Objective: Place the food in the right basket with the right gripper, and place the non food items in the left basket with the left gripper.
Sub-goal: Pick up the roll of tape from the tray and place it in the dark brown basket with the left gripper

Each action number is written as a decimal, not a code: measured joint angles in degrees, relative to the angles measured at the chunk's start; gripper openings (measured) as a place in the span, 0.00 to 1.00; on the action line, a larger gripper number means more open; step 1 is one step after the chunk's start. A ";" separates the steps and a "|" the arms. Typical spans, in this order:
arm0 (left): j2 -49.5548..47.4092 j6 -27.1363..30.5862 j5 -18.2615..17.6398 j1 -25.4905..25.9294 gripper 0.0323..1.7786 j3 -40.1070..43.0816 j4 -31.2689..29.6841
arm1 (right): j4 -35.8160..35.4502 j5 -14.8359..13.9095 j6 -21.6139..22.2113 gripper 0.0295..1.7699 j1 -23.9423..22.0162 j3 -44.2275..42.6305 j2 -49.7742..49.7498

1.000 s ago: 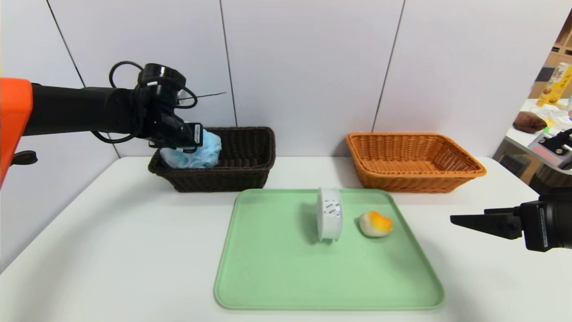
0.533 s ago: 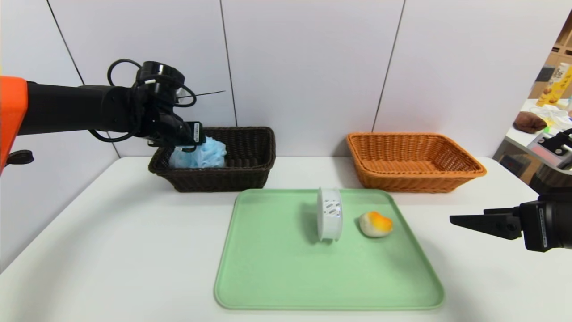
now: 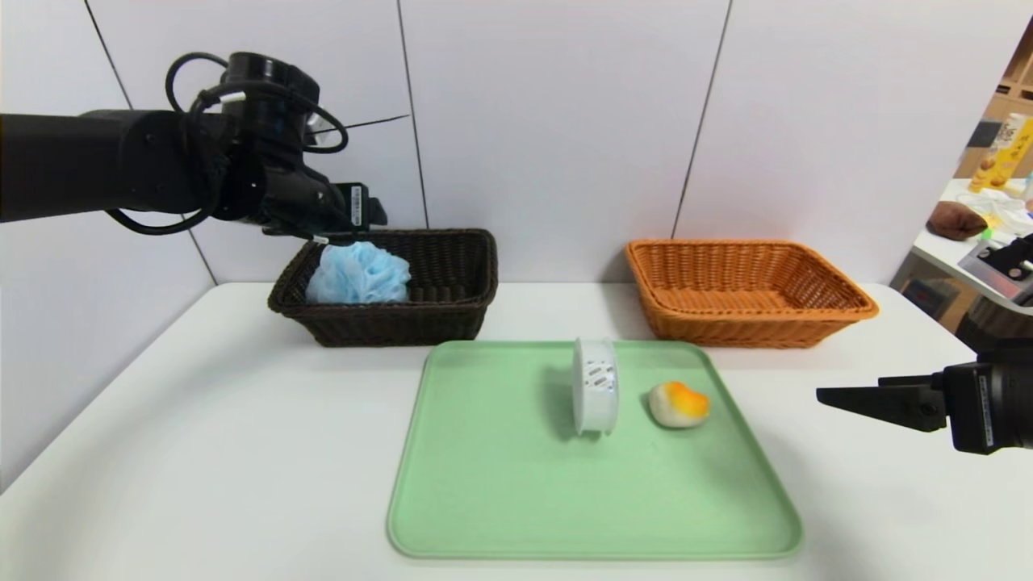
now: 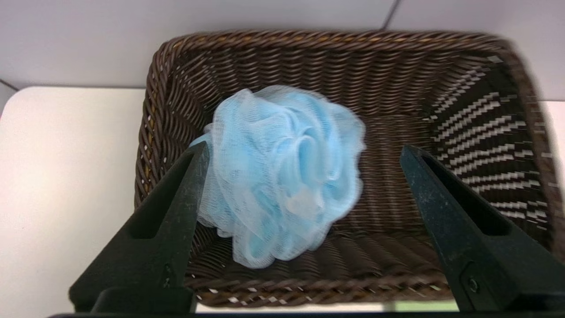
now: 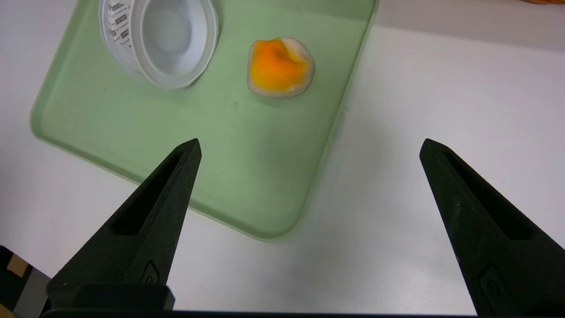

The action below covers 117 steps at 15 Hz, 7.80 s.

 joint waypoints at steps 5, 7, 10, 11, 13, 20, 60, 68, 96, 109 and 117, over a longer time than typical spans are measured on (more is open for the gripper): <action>-8.30 -0.79 0.41 -10.61 0.91 5.73 2.12 | -0.05 0.02 0.06 0.97 -0.35 0.50 -0.33; -11.01 -2.38 0.43 -15.10 0.92 10.01 2.23 | -0.20 0.00 0.06 0.97 -0.55 1.27 -0.63; -13.59 -4.19 0.61 -21.82 0.93 14.45 2.26 | -0.35 0.10 0.00 0.97 -0.77 1.96 -1.02; -13.81 -4.63 0.67 -23.95 0.94 15.21 2.28 | -0.38 0.11 -0.02 0.97 -0.79 2.02 -1.12; -13.51 -5.84 1.11 -28.27 0.94 15.80 2.45 | -0.30 0.18 -0.02 0.97 -0.82 2.18 -1.18; -5.79 -6.18 7.45 -37.02 0.95 10.36 4.00 | -0.63 0.11 0.00 0.97 -1.28 3.32 -0.90; 17.97 -20.20 11.64 -38.50 0.32 -14.82 21.21 | -0.72 0.33 -0.46 0.97 -5.42 3.72 0.33; 12.84 -19.04 13.57 -37.57 0.28 -14.80 21.75 | -0.69 0.24 -0.60 0.97 -5.69 3.93 0.13; 11.98 -6.69 13.13 -11.22 0.28 -14.82 14.63 | -1.05 0.29 -0.96 0.97 -5.97 3.40 -0.20; 12.37 -7.25 11.91 -11.22 0.28 -14.99 12.86 | -1.05 0.22 -0.95 0.97 -5.97 3.58 -0.18; 12.26 -7.25 11.91 -11.22 0.28 -14.91 12.98 | -1.05 0.24 -0.90 0.97 -5.97 3.72 -0.29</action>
